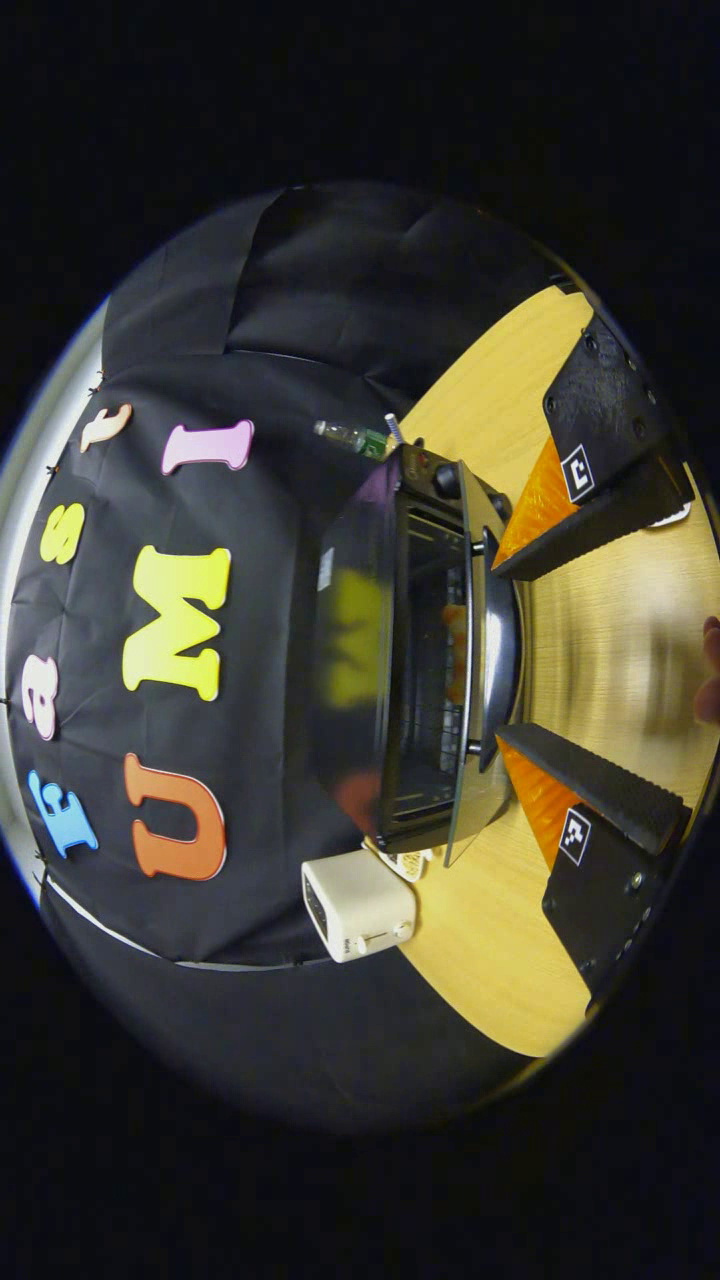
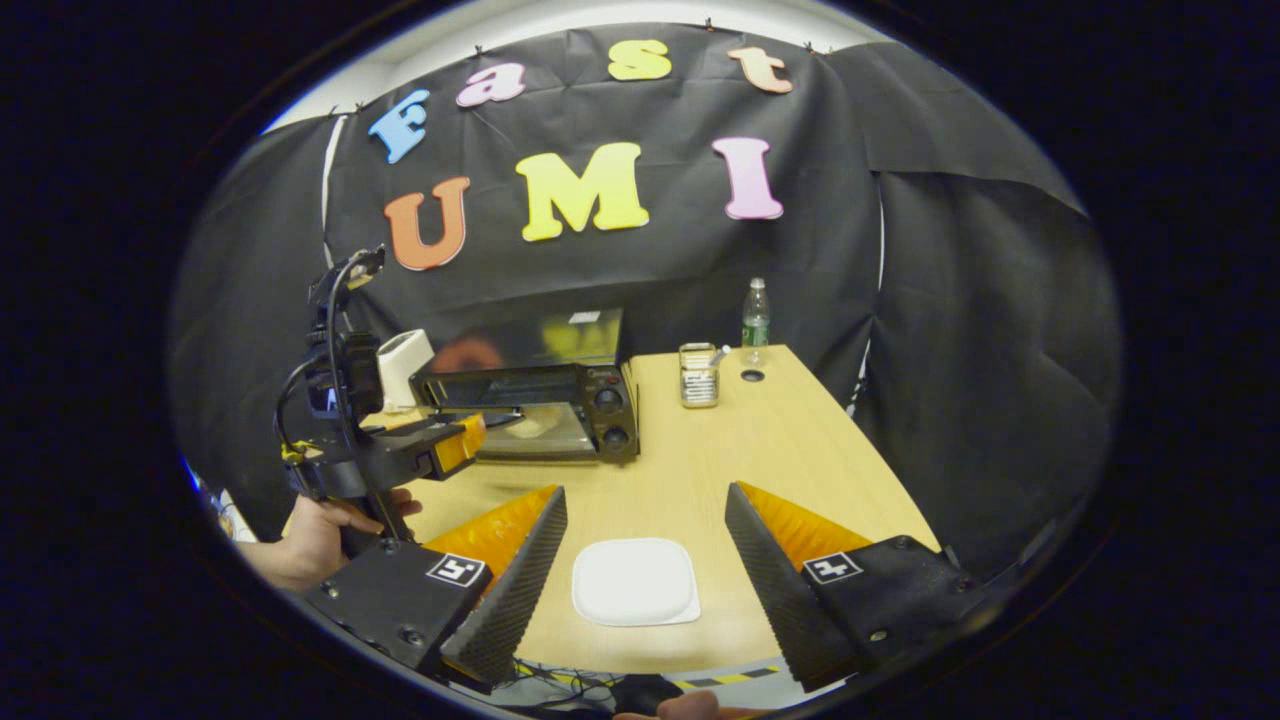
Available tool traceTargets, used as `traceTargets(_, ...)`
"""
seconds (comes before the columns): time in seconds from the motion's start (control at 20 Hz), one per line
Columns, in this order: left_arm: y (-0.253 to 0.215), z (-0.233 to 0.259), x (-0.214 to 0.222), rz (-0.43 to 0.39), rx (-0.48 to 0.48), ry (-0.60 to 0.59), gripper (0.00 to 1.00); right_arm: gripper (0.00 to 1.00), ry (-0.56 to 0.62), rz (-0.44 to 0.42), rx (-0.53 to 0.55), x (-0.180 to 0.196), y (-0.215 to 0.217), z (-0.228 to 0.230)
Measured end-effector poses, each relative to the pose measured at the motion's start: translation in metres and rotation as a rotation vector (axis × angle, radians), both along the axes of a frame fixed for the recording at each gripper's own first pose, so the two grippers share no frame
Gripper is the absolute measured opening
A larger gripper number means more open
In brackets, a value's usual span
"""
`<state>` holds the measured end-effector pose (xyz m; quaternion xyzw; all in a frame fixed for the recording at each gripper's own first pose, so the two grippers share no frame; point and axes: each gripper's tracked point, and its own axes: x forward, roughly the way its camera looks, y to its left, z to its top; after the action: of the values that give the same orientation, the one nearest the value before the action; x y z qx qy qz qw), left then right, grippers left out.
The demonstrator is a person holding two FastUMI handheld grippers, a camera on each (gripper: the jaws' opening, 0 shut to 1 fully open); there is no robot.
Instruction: Open the electric oven with the left hand, put the food in, and close the electric oven.
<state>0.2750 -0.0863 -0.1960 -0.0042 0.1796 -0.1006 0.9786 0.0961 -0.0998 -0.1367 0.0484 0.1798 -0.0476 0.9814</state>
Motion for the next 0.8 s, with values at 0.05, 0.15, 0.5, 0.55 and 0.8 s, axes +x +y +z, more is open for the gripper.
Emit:
traceTargets(0.05, -0.001, 0.015, 0.001, -0.008, -0.009, -0.025, 0.95, 0.98, -0.017, 0.008, -0.003, 0.002, 0.004, 0.007)
traceTargets(0.15, 0.003, 0.049, -0.004, -0.014, -0.027, -0.081, 0.95, 0.97, -0.048, 0.029, -0.004, 0.003, 0.016, 0.021)
traceTargets(0.5, 0.031, 0.163, -0.060, -0.027, -0.047, -0.235, 0.95, 0.97, -0.195, 0.079, -0.034, -0.002, 0.052, 0.080)
traceTargets(0.55, 0.040, 0.171, -0.076, -0.024, -0.043, -0.254, 0.95, 0.97, -0.212, 0.078, -0.038, -0.006, 0.057, 0.088)
traceTargets(0.8, 0.071, 0.219, -0.153, -0.014, -0.054, -0.302, 0.94, 0.97, -0.290, 0.071, -0.050, -0.030, 0.077, 0.127)
